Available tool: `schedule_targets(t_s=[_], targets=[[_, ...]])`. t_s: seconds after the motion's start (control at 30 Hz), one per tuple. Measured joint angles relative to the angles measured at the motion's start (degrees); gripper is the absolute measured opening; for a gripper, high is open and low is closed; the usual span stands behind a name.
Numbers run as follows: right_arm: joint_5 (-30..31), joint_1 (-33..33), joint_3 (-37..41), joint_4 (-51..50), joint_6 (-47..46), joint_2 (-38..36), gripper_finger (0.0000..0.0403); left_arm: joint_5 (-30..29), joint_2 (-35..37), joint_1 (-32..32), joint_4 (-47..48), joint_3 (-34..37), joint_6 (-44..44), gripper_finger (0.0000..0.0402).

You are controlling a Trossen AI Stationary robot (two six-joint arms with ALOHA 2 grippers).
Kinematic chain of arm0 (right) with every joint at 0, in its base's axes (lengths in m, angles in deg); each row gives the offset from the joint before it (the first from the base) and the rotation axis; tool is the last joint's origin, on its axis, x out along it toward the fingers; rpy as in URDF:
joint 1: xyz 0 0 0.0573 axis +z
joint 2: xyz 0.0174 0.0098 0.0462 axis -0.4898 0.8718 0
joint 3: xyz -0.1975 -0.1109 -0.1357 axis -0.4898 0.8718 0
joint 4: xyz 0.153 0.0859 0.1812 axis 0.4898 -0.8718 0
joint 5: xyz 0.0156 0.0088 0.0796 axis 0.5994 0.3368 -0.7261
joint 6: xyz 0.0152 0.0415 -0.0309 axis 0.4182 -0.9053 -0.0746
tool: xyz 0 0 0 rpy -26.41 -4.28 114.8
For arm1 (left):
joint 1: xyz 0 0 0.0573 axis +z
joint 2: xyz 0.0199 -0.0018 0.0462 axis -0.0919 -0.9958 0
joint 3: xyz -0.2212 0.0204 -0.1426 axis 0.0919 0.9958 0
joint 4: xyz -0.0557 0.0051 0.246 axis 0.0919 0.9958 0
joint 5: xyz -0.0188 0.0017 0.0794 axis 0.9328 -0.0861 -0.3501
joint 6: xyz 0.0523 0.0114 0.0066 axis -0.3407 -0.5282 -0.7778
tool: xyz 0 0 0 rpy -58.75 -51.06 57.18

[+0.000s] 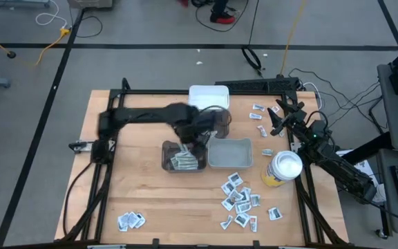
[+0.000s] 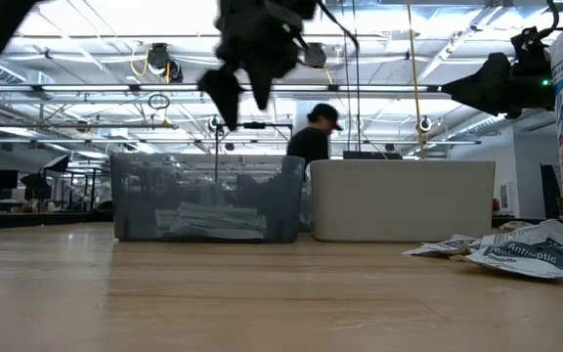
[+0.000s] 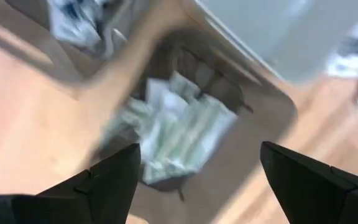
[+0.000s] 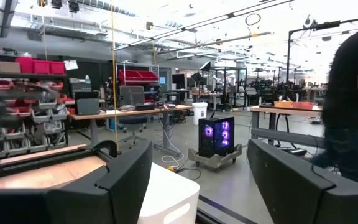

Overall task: Pick & Place First Aid Supplies
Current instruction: Put the white alcohol pad into the top black bin

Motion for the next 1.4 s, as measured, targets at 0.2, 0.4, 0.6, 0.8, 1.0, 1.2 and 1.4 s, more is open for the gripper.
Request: schedule_targets(t_s=[0.2, 0.4, 0.6, 0.8, 1.0, 1.2, 1.4], targets=[[0.0, 0.0, 0.0, -0.1, 0.0, 0.0, 0.0263, 0.0, 11.0, -8.2, -6.0, 15.8, 10.3, 0.0326], [0.0, 0.0, 0.0, -0.1, 0.0, 0.0, 0.0263, 0.2, 18.5, -17.1, -7.1, 25.5, 21.0, 0.0330], [0.0, 0.0, 0.0, -0.1, 0.0, 0.0, 0.0263, -0.4, 23.8, -26.8, -8.9, 32.5, 31.1, 0.0321], [0.0, 0.0, 0.0, -0.1, 0.0, 0.0, 0.0263, 1.2, 26.5, -35.7, -9.0, 37.0, 39.3, 0.0309], [0.0, 0.0, 0.0, -0.1, 0.0, 0.0, 0.0263, 3.1, 26.7, -43.3, -9.1, 37.7, 42.4, 0.0307], [0.0, 0.0, 0.0, -0.1, 0.0, 0.0, 0.0263, 5.6, 26.8, -47.2, -9.2, 37.7, 45.4, 0.0316], [0.0, 0.0, 0.0, -0.1, 0.0, 0.0, 0.0263, 6.8, 26.2, -47.7, -14.4, 40.0, 48.2, 0.0307]])
